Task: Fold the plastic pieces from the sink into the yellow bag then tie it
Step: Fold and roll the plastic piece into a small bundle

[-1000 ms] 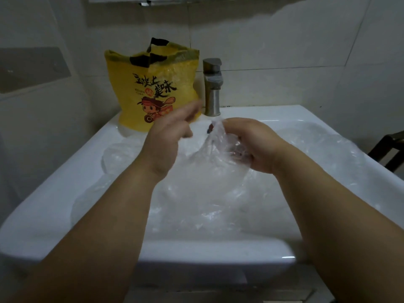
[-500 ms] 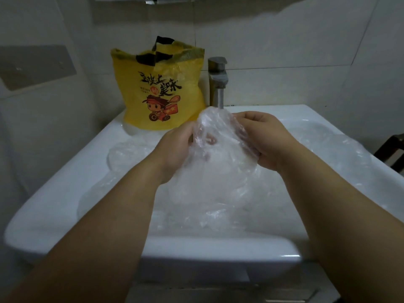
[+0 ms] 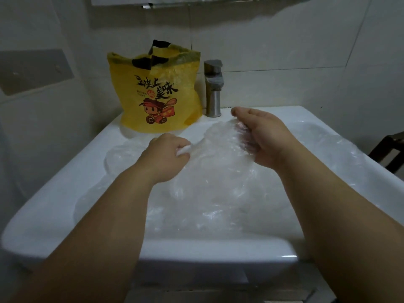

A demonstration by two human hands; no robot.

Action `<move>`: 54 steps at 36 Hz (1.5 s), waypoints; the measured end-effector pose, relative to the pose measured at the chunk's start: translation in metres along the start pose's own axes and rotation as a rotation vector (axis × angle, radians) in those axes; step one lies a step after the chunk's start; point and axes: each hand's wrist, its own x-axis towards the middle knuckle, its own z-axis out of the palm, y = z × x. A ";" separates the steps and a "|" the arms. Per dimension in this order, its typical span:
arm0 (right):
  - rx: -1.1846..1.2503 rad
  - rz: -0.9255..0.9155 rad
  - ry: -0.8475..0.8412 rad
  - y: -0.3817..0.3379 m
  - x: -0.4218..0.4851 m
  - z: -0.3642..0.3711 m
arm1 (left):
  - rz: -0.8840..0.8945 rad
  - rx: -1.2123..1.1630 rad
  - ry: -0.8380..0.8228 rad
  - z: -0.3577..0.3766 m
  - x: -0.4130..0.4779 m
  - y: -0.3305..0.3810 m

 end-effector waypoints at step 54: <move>0.155 -0.038 0.147 0.001 -0.006 -0.006 | -0.204 -1.169 0.163 -0.017 0.003 0.012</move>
